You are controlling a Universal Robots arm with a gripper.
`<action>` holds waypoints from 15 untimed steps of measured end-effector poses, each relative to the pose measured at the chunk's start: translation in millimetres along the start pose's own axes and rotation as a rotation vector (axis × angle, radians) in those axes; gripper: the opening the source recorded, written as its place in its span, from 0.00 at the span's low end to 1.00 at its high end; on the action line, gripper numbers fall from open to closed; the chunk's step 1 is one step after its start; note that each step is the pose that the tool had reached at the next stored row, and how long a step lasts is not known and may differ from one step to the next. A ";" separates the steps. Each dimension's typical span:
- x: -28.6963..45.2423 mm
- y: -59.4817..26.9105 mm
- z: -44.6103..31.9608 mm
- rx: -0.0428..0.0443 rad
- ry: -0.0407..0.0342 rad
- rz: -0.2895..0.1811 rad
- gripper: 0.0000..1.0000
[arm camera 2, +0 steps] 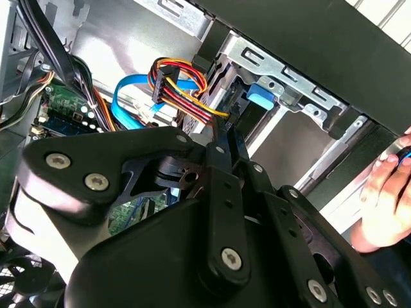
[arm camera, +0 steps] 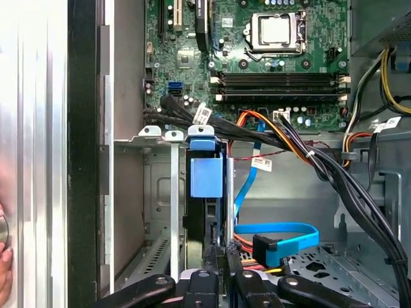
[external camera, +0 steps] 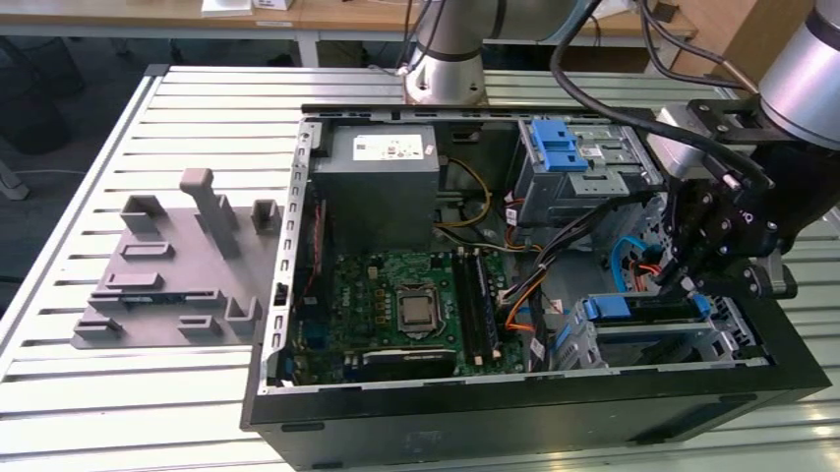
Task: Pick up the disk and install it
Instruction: 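Insert the first disk wire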
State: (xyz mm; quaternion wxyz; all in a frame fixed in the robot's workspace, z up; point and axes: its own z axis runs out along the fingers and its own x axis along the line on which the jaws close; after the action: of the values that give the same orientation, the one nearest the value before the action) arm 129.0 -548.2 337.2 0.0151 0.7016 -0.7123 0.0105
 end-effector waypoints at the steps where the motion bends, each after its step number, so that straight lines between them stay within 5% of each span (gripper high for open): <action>1: 0.1 0.0 0.3 0.0000 -0.0015 0.000 0.17; 15: 2.0 -0.1 4.1 -0.0001 -0.0083 0.000 0.17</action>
State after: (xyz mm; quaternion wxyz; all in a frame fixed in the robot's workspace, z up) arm 129.0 -550.3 333.1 0.0122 0.7017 -0.7123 0.0075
